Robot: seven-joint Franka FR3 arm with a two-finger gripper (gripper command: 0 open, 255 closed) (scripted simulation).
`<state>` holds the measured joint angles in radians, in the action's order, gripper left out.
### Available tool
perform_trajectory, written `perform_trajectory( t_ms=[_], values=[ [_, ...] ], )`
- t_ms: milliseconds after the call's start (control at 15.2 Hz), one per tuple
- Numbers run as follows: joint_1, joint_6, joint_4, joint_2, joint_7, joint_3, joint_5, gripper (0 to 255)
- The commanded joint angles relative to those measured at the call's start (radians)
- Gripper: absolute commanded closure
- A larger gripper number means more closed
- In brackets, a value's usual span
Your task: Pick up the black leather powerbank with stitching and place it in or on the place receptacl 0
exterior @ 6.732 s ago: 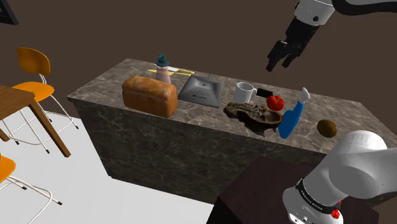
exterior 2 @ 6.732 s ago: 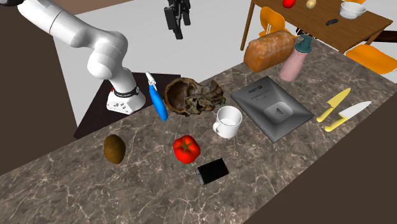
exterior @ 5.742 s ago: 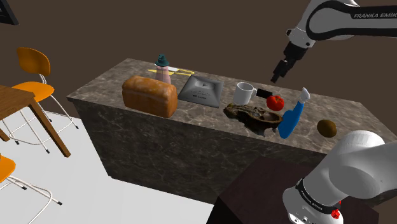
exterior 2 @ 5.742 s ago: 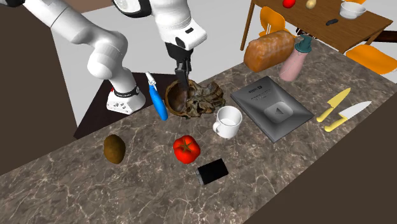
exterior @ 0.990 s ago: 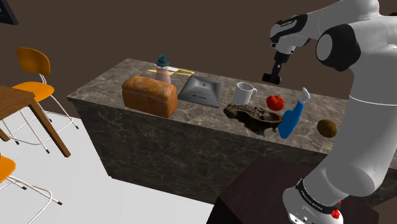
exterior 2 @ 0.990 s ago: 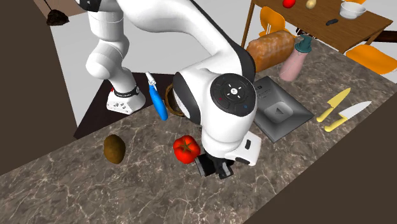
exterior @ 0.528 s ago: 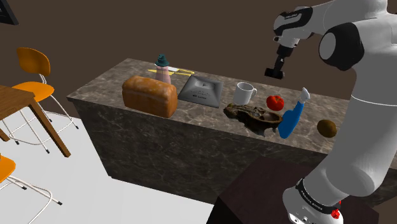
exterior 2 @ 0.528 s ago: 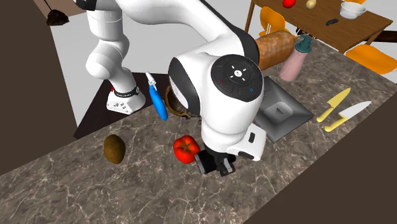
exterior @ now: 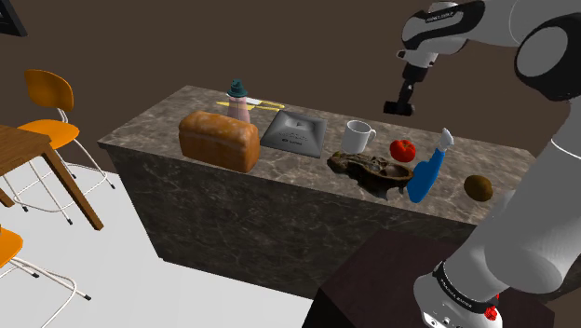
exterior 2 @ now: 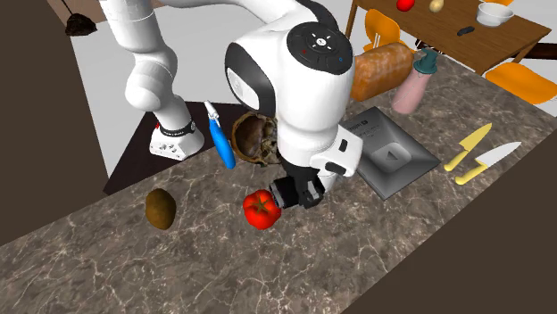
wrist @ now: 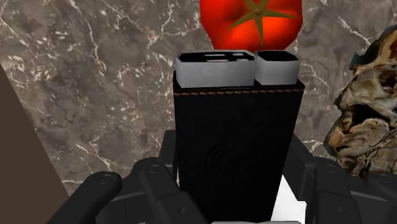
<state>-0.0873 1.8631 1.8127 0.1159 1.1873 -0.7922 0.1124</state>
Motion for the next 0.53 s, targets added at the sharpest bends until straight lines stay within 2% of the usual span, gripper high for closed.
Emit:
perform_trajectory(
  t_ms=[0,198,462],
  values=[
    [-0.044,0.024,0.084,-0.09,-0.071,0.011,-0.066,255],
    [-0.082,0.042,0.19,-0.214,-0.185,0.054,-0.152,255],
    [-0.101,0.049,0.313,-0.353,-0.325,0.136,-0.232,255]
  ],
)
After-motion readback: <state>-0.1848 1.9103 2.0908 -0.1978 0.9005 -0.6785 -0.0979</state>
